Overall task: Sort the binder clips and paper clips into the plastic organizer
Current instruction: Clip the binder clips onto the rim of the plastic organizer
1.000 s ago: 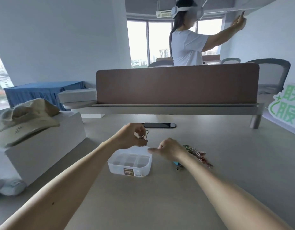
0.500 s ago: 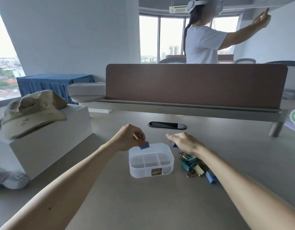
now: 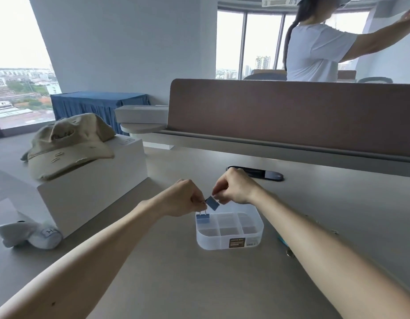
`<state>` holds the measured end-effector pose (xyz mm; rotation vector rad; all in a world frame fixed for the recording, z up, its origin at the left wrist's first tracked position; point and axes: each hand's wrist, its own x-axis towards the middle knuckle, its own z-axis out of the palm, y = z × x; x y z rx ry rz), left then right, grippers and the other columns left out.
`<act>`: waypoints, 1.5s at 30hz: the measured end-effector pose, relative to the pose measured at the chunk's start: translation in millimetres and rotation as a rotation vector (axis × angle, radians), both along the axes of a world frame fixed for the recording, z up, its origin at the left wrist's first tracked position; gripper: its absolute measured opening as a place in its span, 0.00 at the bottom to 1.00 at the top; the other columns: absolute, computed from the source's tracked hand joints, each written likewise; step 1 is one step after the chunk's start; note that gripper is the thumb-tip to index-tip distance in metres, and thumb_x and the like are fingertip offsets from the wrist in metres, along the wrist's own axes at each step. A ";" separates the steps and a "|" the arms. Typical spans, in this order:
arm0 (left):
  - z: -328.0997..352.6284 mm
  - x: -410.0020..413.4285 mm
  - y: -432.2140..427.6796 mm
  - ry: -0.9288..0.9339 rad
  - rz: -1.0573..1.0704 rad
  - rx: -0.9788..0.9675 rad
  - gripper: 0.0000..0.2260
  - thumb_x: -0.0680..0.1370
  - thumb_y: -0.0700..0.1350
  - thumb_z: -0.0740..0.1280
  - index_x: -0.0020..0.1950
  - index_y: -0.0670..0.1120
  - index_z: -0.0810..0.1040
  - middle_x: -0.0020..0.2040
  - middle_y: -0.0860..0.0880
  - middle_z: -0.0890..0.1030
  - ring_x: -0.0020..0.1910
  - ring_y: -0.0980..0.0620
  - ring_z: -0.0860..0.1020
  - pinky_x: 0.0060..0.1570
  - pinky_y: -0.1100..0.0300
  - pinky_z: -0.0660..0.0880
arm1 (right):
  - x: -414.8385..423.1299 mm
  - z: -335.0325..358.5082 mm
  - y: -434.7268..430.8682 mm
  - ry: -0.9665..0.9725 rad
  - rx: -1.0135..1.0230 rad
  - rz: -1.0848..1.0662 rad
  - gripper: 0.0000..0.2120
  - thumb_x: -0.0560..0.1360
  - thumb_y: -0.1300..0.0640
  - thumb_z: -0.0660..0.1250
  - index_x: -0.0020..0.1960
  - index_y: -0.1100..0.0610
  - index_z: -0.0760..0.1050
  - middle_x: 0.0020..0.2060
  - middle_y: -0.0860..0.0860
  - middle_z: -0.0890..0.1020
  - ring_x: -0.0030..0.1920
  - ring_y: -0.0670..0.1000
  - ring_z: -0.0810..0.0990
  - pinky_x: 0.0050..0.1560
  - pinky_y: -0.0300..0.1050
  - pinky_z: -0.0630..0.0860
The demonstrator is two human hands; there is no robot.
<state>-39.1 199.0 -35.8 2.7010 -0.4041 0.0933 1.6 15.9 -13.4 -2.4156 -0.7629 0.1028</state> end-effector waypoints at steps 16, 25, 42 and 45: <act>10.7 1.0 -4.2 -0.056 0.014 -0.219 0.05 0.66 0.43 0.76 0.37 0.52 0.82 0.33 0.57 0.81 0.29 0.64 0.77 0.32 0.73 0.71 | 4.2 -1.6 -23.1 0.212 0.359 -0.001 0.10 0.71 0.70 0.70 0.41 0.55 0.81 0.37 0.54 0.85 0.39 0.54 0.86 0.44 0.46 0.82; 9.5 1.7 -0.1 -0.028 0.013 -0.056 0.04 0.69 0.43 0.71 0.37 0.53 0.80 0.32 0.58 0.81 0.31 0.68 0.75 0.31 0.76 0.68 | 2.3 -6.9 -145.3 0.091 0.104 -0.240 0.11 0.77 0.68 0.61 0.43 0.58 0.80 0.38 0.57 0.84 0.36 0.52 0.85 0.40 0.43 0.83; 33.6 12.3 -82.5 -0.084 -0.245 0.105 0.05 0.72 0.53 0.71 0.45 0.55 0.81 0.39 0.60 0.78 0.38 0.60 0.76 0.37 0.67 0.68 | -47.4 -27.0 -222.5 0.003 -0.141 -0.215 0.08 0.66 0.43 0.74 0.41 0.44 0.80 0.41 0.42 0.82 0.42 0.42 0.79 0.41 0.38 0.74; 24.5 11.8 -142.2 0.028 -0.406 0.172 0.16 0.72 0.59 0.70 0.56 0.54 0.79 0.44 0.58 0.76 0.43 0.57 0.74 0.39 0.65 0.67 | -64.7 -31.4 -227.7 0.107 -0.310 -0.135 0.20 0.57 0.34 0.75 0.46 0.38 0.77 0.42 0.41 0.77 0.42 0.39 0.75 0.40 0.36 0.70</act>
